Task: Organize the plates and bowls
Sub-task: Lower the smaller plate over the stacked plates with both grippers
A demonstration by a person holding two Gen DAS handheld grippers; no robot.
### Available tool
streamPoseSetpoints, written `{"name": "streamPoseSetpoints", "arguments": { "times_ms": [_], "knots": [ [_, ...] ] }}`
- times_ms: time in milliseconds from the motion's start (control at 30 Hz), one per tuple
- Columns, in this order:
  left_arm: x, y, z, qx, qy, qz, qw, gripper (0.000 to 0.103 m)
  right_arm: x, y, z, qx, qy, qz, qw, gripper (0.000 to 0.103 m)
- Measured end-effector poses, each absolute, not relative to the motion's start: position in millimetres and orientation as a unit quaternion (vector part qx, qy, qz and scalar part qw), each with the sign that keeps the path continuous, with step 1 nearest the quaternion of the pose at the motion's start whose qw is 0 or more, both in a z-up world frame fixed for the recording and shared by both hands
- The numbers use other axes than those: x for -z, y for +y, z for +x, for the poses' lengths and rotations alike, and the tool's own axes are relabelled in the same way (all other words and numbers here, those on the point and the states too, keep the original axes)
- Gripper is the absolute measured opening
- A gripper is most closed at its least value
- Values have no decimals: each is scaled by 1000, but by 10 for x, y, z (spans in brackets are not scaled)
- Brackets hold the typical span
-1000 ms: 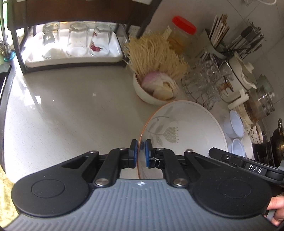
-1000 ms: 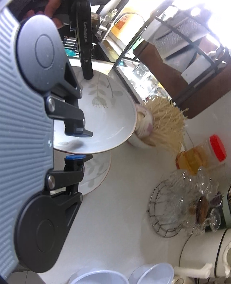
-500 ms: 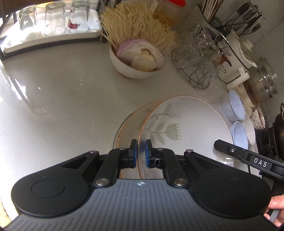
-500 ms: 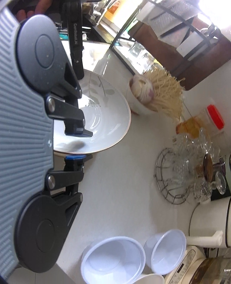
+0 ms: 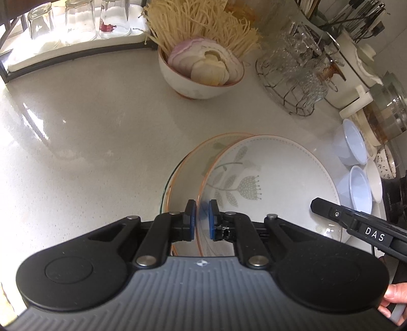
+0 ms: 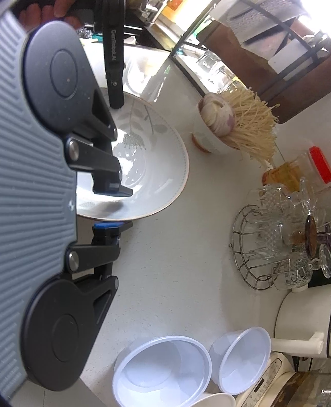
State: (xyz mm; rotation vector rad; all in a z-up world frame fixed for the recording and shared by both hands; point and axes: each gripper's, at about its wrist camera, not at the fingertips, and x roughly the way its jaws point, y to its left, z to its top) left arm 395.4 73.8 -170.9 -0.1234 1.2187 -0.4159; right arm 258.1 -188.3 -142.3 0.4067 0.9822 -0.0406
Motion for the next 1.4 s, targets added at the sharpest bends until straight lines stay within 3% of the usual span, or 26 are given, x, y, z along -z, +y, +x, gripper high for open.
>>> {"name": "streamPoseSetpoints", "arguments": {
  "times_ms": [567, 1400],
  "knots": [
    [1744, 720, 3972, 178, 574, -41, 798, 12, 1469, -1824, 2696, 12, 473, 171, 864, 22],
    [1666, 1016, 3871, 185, 579, -106, 787, 17, 1579, -1705, 2799, 6, 496, 168, 852, 25]
  ]
}}
